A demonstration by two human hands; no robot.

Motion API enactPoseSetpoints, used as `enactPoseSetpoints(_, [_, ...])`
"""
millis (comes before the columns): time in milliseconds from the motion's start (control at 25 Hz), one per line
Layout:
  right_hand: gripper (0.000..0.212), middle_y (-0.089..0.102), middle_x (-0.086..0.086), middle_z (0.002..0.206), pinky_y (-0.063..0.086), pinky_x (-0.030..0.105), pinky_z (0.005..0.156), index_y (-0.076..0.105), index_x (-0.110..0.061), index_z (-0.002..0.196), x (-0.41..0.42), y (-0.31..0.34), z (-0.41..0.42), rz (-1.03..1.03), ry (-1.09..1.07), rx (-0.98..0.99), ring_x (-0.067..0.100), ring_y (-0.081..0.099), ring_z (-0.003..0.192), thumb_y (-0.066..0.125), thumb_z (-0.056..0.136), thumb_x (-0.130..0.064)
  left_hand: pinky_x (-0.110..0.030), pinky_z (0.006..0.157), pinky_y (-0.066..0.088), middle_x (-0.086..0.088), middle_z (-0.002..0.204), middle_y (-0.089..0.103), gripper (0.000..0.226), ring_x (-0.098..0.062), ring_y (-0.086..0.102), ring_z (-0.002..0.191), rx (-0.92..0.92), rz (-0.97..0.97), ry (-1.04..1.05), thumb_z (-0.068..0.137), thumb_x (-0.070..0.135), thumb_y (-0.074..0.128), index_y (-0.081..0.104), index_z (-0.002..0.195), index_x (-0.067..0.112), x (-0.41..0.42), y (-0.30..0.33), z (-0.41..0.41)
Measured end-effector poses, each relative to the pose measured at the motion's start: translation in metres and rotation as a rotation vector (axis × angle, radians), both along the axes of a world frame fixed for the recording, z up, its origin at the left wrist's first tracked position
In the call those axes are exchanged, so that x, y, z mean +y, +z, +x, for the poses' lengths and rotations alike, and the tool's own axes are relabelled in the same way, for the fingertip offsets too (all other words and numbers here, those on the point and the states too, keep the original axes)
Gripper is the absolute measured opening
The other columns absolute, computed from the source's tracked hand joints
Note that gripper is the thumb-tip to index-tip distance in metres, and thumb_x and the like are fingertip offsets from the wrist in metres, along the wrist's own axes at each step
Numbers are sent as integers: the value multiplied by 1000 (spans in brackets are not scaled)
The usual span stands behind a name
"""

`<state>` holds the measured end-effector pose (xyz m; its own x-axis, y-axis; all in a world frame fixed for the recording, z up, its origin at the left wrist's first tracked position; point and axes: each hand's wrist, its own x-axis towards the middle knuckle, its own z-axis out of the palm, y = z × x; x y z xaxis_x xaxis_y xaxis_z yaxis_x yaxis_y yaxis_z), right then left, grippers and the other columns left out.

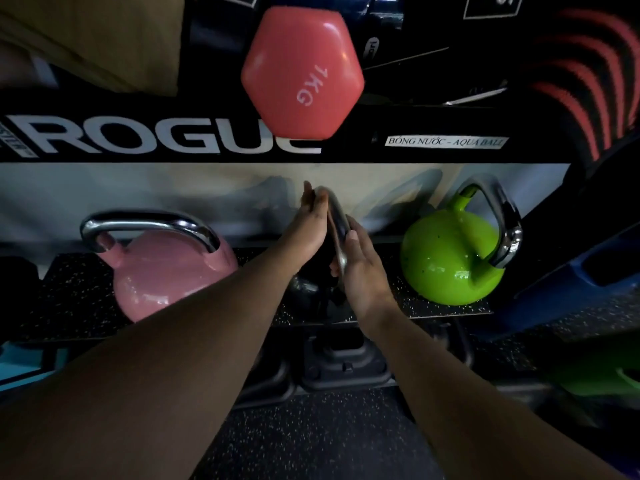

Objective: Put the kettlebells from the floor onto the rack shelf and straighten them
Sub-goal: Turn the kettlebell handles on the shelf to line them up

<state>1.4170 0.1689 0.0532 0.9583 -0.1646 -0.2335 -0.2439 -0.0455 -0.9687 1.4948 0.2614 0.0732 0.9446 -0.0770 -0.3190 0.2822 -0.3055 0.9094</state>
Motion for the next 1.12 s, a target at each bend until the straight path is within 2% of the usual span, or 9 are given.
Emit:
enactPoseSetpoints(80, [38, 60, 11, 110, 49, 15, 60, 47, -37, 139, -3, 2, -1, 34, 22, -9, 17, 61, 85, 33, 104, -37, -20, 97, 30, -11, 149, 43, 60, -14, 46, 132, -17, -32, -31, 102, 50, 20, 11, 155, 23, 2, 2, -7])
enactPoseSetpoints(200, [37, 70, 17, 102, 54, 43, 77, 54, -35, 133, -8, 1, 6, 57, 33, -58, 28, 66, 84, 30, 104, -38, -1, 63, 41, -2, 110, 61, 56, 13, 61, 82, -95, -76, -68, 104, 44, 23, 9, 155, 25, 7, -6, -21])
enactPoseSetpoints(280, [41, 70, 17, 100, 54, 44, 72, 52, -36, 136, -4, -1, 8, 68, 8, -65, 27, 64, 79, 28, 103, -41, -12, 74, 42, -11, 134, 56, 56, -8, 59, 103, -97, -67, -53, 103, 49, 22, 2, 154, 38, 5, -11, -21])
enactPoseSetpoints(360, [42, 66, 10, 111, 51, 29, 61, 46, -42, 140, 5, -5, 8, 51, -39, -49, 18, 60, 75, 27, 103, -44, -23, 94, 32, -12, 153, 38, 54, -27, 49, 128, -91, -44, -24, 102, 51, 19, 2, 153, 42, 3, -16, -13])
enactPoseSetpoints(560, [45, 50, -7, 144, 44, 1, 63, 36, -38, 147, 14, -8, 8, 92, -71, -55, -23, 54, 91, 25, 105, -42, -42, 114, 25, -4, 160, 26, 52, -30, 36, 140, -144, -29, -44, 102, 53, 15, 9, 152, 42, -2, -31, -1])
enactPoseSetpoints(720, [44, 51, -10, 134, 47, 1, 69, 34, -38, 149, 25, -11, 6, 188, -82, -67, -29, 55, 85, 26, 105, -41, -50, 119, 19, 6, 159, 28, 60, -18, 26, 146, -161, -22, -34, 93, 63, 17, 23, 150, 42, -1, -37, 2])
enactPoseSetpoints(880, [46, 49, -22, 127, 40, -5, 69, 34, -31, 150, 22, -10, 3, 159, -48, -110, -34, 49, 88, 28, 105, -40, -53, 117, 19, 4, 158, 32, 58, -24, 32, 143, -113, -113, 18, 84, 71, 17, 20, 141, 59, -4, -31, -3])
enactPoseSetpoints(1000, [45, 53, -20, 137, 45, 3, 86, 39, -33, 147, 11, -8, 3, 140, -31, -116, -24, 54, 104, 32, 104, -44, -63, 112, 24, 4, 156, 36, 51, -30, 40, 138, -98, -103, 41, 79, 76, 12, 14, 129, 73, -11, -27, -10])
enactPoseSetpoints(1120, [43, 58, -11, 138, 48, 31, 104, 43, -39, 143, 4, -7, 4, 140, -26, -92, 0, 58, 119, 34, 102, -47, -71, 105, 27, 2, 154, 40, 47, -37, 48, 130, -89, -50, 48, 81, 75, 10, 7, 128, 73, -14, -22, -13])
